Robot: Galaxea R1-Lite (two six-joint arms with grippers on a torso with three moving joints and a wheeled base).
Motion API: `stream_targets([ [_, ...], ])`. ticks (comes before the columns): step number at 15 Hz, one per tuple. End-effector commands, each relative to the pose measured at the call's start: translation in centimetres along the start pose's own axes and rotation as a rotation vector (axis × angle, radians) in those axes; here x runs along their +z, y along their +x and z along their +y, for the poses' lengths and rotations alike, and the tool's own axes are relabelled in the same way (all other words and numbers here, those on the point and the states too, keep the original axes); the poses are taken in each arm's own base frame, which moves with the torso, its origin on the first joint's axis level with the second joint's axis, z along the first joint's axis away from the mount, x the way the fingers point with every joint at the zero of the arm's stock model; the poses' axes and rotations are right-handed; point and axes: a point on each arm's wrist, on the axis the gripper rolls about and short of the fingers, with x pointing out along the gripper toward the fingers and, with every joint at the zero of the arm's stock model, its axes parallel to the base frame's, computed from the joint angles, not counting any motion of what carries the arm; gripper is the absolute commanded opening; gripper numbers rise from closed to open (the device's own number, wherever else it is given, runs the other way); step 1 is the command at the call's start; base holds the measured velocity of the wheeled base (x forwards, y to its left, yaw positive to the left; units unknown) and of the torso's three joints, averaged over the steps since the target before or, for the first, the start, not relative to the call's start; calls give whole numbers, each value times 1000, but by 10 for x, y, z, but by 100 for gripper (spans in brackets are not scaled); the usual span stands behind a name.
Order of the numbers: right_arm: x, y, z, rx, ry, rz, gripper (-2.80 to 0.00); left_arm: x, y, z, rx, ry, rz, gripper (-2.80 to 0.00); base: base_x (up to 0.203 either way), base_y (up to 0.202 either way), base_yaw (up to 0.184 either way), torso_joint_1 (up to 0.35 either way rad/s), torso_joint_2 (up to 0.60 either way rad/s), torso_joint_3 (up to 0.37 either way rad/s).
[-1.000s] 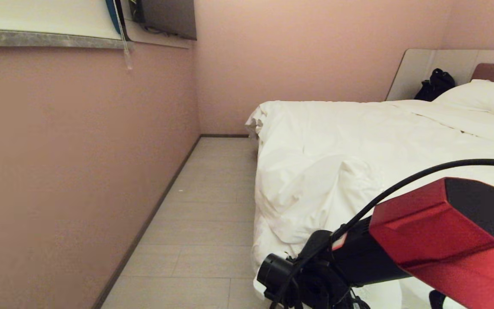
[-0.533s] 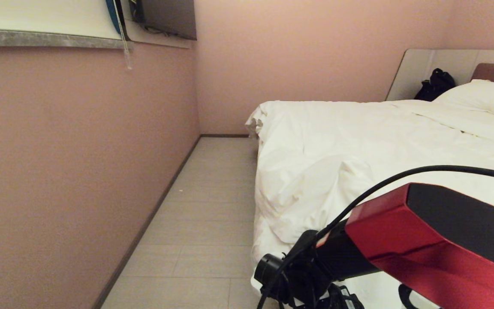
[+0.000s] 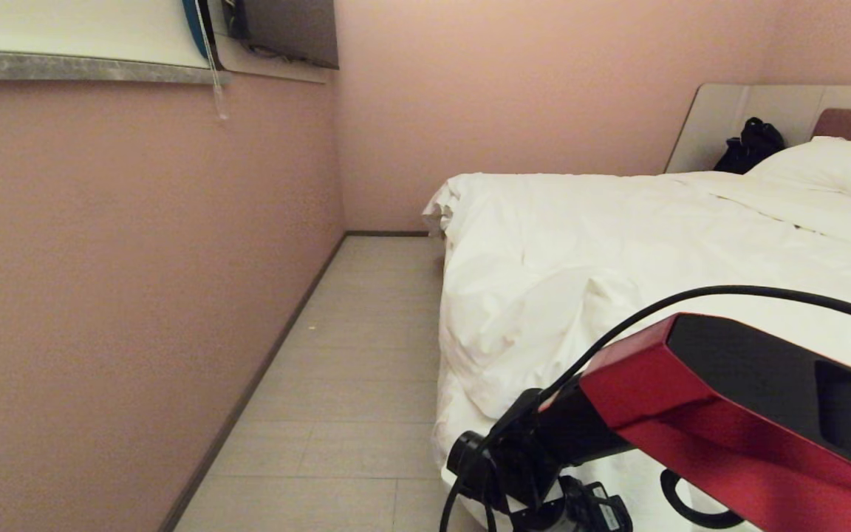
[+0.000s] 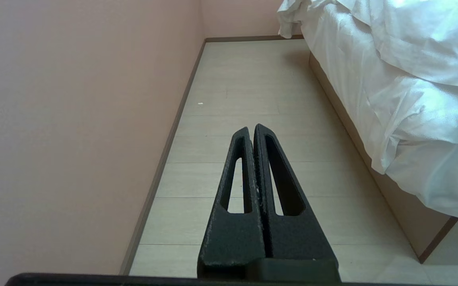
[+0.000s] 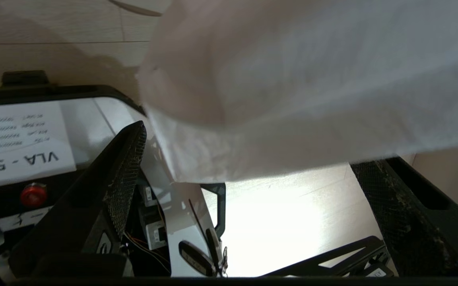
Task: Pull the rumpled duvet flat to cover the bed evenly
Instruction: Flatten the corners of the folded blanket
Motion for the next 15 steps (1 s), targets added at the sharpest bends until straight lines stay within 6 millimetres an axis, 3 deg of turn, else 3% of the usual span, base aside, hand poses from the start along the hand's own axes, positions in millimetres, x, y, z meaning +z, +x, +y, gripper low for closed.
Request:
stream_targets([
  [1, 1, 7, -1, -26, 9, 16, 0, 0, 0, 0, 2, 0, -1, -280, 0, 0, 0, 0, 0, 0],
  [11, 2, 30, 1, -104, 25, 53, 0, 0, 0, 0, 2, 0, -1, -280, 0, 0, 0, 0, 0, 0],
  [15, 17, 38, -5, -87, 87, 49, 0, 0, 0, 0, 2, 0, -1, -280, 0, 0, 0, 0, 0, 0],
])
